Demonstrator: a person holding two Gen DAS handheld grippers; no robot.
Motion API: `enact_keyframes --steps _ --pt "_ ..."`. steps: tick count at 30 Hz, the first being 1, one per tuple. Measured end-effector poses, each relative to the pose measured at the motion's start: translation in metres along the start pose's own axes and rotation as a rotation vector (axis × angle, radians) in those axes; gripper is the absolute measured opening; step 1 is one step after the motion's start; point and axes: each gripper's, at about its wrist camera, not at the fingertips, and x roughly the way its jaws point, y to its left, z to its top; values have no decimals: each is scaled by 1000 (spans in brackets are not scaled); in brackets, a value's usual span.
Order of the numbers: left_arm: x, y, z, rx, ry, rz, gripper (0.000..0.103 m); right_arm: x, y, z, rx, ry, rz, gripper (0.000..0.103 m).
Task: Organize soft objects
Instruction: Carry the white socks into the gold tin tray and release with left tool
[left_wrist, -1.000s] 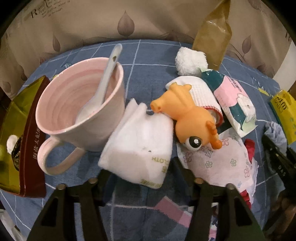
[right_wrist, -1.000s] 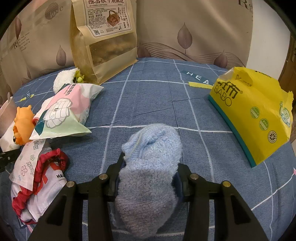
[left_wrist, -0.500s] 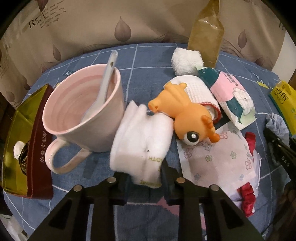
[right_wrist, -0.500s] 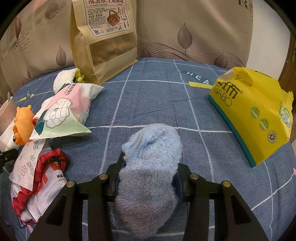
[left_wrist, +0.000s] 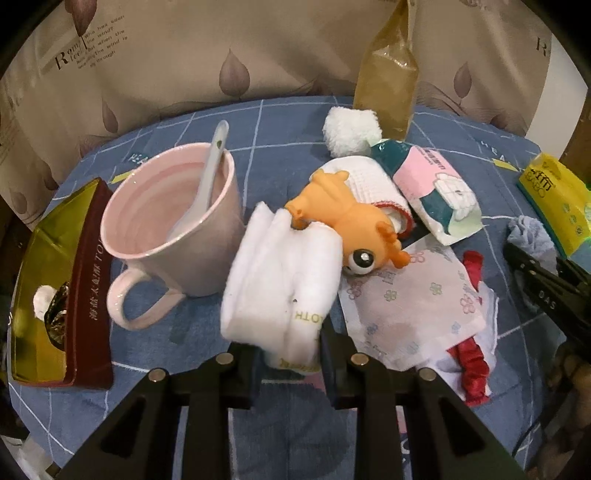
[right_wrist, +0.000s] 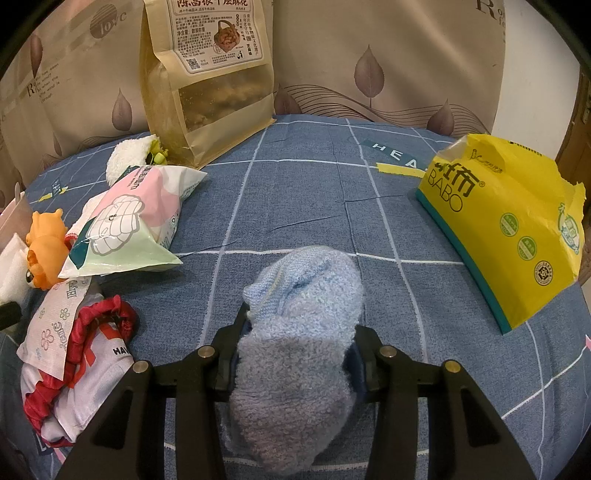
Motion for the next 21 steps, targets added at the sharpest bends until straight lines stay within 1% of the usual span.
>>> enact_keyframes --steps 9,16,21 --pt "-25 -3 -1 22 -35 -32 26 0 0 0 -1 -1 0 43" --pt "-41 -2 -2 40 -68 -31 26 0 -1 0 -2 -2 0 43" --pt "-59 8 1 42 -102 -31 26 0 -1 0 -2 -2 1 43"
